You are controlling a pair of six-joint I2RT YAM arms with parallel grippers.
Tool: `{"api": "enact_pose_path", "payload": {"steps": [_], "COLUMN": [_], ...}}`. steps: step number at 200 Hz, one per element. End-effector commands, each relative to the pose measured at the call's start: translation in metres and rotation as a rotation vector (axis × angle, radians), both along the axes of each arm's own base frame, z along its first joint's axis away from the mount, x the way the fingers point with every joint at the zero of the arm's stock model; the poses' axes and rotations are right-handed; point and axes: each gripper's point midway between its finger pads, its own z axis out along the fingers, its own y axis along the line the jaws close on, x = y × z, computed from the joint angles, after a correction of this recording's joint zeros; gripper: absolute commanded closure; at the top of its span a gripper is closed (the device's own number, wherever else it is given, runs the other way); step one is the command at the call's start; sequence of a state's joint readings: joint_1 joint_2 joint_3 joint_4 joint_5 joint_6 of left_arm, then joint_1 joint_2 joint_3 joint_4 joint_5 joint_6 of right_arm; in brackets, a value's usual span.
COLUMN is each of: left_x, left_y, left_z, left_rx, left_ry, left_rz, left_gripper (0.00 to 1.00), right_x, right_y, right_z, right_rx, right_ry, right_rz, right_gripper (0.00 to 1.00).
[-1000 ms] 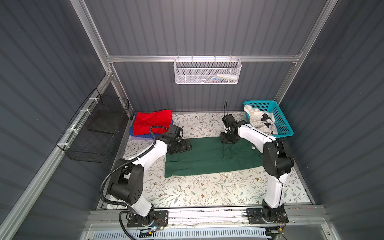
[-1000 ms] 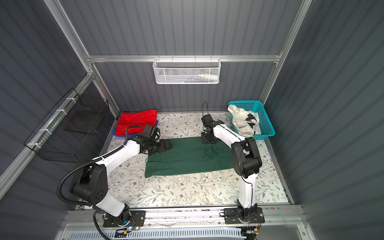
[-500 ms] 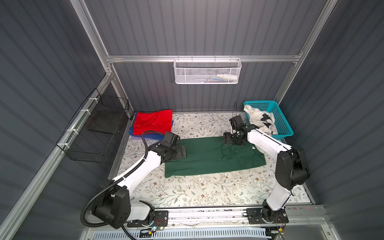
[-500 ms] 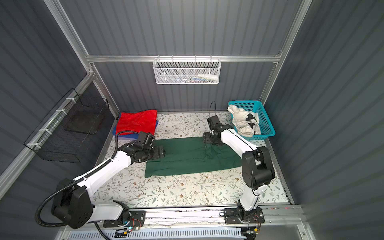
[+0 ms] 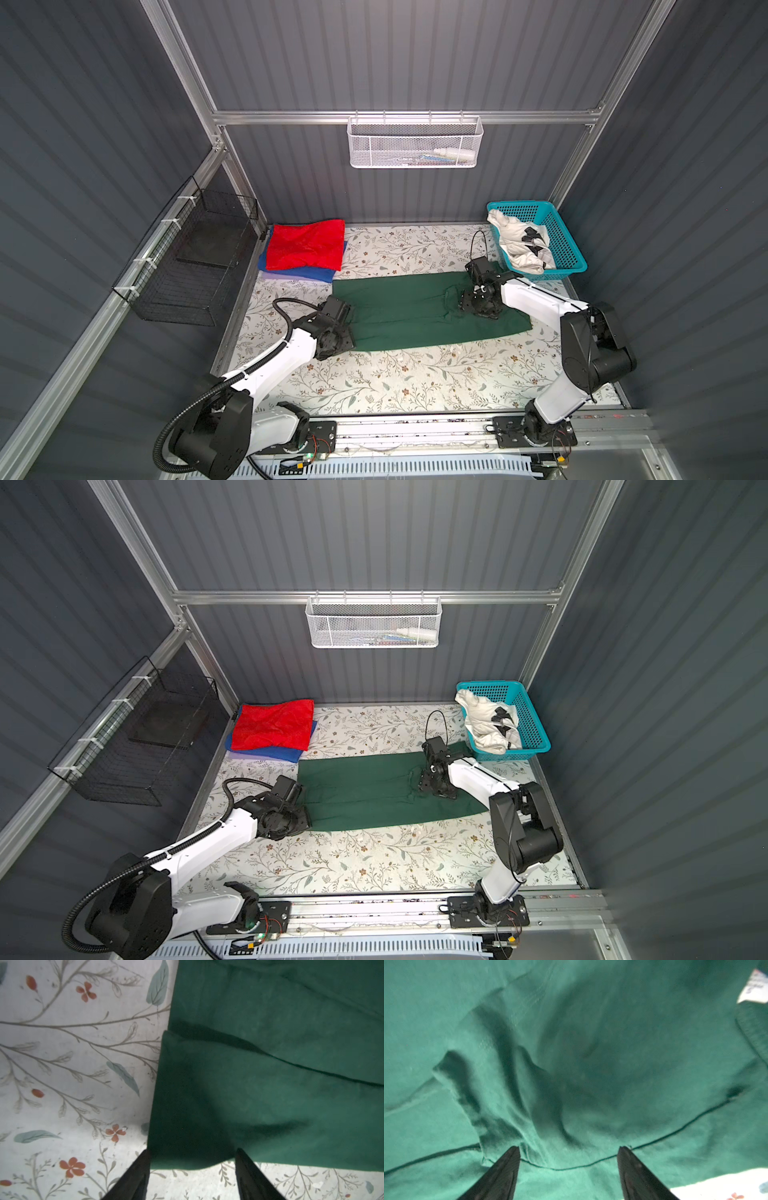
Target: Fold and stack the t-shirts
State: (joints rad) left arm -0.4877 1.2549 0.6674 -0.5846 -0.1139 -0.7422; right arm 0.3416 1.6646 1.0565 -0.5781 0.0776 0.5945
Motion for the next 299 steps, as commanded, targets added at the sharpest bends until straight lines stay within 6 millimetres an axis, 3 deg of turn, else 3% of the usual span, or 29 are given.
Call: {"api": "enact_pose_path", "payload": {"steps": [1, 10, 29, 112, 169, 231, 272, 299], "left_x": [0.0, -0.002, -0.006, -0.02, -0.009, 0.011, 0.023, 0.029], "left_y": [0.0, 0.002, 0.007, 0.028, 0.028, 0.042, 0.037, 0.024], "left_z": [-0.007, -0.01, -0.015, -0.035, -0.027, -0.021, -0.028, -0.041], "left_rx": [0.005, 0.022, 0.055, 0.144, 0.162, 0.225, 0.195, 0.151], "left_ry": [0.024, 0.039, 0.066, 0.126, 0.093, 0.05, 0.045, 0.073], "left_rz": [0.013, 0.016, 0.022, 0.088, 0.095, 0.126, 0.11, 0.087], "left_gripper": [0.57, 0.64, 0.57, 0.55, 0.54, 0.52, 0.61, 0.78], "right_x": [0.002, 0.003, 0.005, 0.007, 0.004, 0.004, 0.006, 0.008], "right_y": [-0.007, -0.01, -0.009, -0.022, -0.035, -0.035, -0.034, -0.033], "right_z": [-0.009, -0.013, -0.017, -0.033, -0.036, -0.037, -0.036, -0.036], "right_rx": [-0.008, -0.016, -0.006, 0.001, 0.004, 0.008, 0.02, 0.024], "right_ry": [0.014, 0.018, 0.017, 0.06, 0.079, 0.085, 0.078, 0.079], "right_rz": [-0.039, -0.038, -0.028, -0.057, -0.081, -0.074, -0.078, -0.077], "right_gripper": [0.24, 0.26, 0.27, 0.27, 0.27, 0.27, 0.27, 0.28]}}
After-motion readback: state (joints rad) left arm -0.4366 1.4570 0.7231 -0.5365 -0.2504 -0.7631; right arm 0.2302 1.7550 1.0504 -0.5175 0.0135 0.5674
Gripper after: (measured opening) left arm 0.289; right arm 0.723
